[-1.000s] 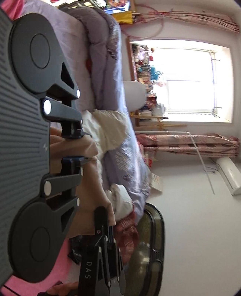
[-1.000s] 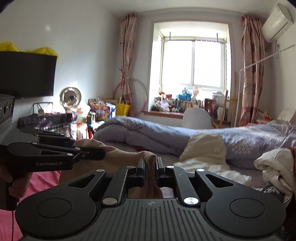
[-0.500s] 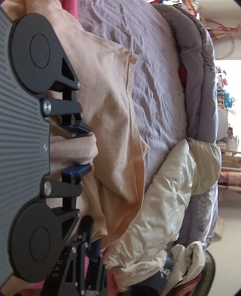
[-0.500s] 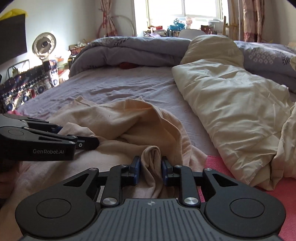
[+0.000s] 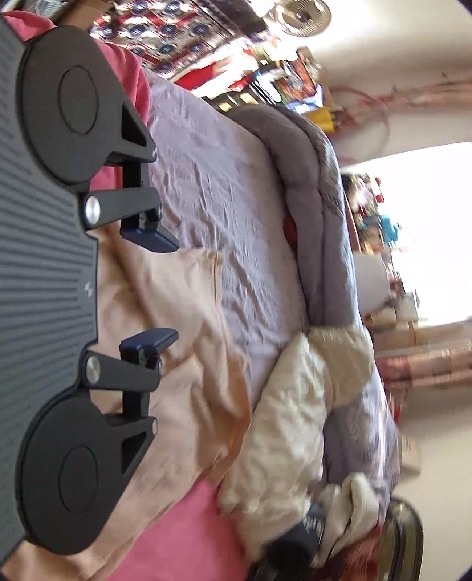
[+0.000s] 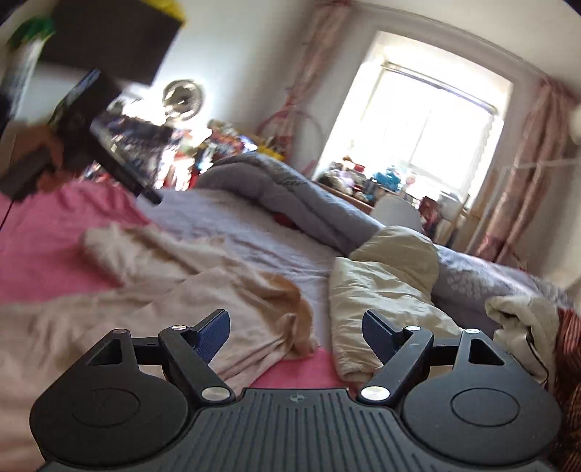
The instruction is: Fold clothes
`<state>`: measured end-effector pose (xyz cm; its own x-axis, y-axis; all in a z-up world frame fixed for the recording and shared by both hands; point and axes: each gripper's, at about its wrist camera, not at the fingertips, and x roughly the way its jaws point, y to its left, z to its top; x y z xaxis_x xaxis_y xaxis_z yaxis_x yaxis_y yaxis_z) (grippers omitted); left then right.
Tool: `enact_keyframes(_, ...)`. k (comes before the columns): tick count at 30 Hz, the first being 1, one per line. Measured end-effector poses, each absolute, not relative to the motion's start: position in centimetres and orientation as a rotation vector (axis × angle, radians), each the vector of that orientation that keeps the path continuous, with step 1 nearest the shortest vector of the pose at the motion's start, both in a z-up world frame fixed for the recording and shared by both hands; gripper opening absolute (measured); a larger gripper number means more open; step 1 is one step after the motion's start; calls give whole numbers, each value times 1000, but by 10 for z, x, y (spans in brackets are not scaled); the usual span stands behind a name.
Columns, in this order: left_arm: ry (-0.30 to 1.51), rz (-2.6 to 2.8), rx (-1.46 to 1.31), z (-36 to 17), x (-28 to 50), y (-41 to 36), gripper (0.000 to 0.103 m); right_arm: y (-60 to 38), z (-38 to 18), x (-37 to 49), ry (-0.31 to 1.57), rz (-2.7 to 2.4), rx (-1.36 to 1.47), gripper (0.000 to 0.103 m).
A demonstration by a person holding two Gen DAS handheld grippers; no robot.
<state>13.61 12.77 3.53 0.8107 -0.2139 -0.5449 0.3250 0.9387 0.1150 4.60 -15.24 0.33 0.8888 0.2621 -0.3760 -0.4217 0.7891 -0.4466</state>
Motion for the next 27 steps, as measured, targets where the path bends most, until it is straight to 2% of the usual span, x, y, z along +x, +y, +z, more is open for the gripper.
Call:
enact_keyframes(5, 649, -529, 35, 20, -2, 130, 54, -87, -48, 8, 294, 440, -856, 79)
enact_keyframes(9, 717, -555, 199, -24, -55, 107, 56, -55, -72, 12, 317, 422, -967, 79)
enact_keyframes(12, 740, -508, 205, -51, -69, 111, 58, -42, -84, 23, 328, 406, -1024, 78)
enact_keyframes(16, 723, -507, 164, -53, -75, 119, 58, -33, -96, 39, 353, 373, -1053, 79)
enact_keyframes(20, 693, -521, 163, -56, -83, 123, 58, -28, -97, 56, 349, 315, -1057, 85)
enact_keyframes(25, 675, -526, 126, -59, -85, 128, 58, -34, -79, 76, 330, 201, -1006, 84)
enact_keyframes(27, 668, -530, 117, -60, -86, 130, 58, -38, -74, 75, 356, 251, -994, 81)
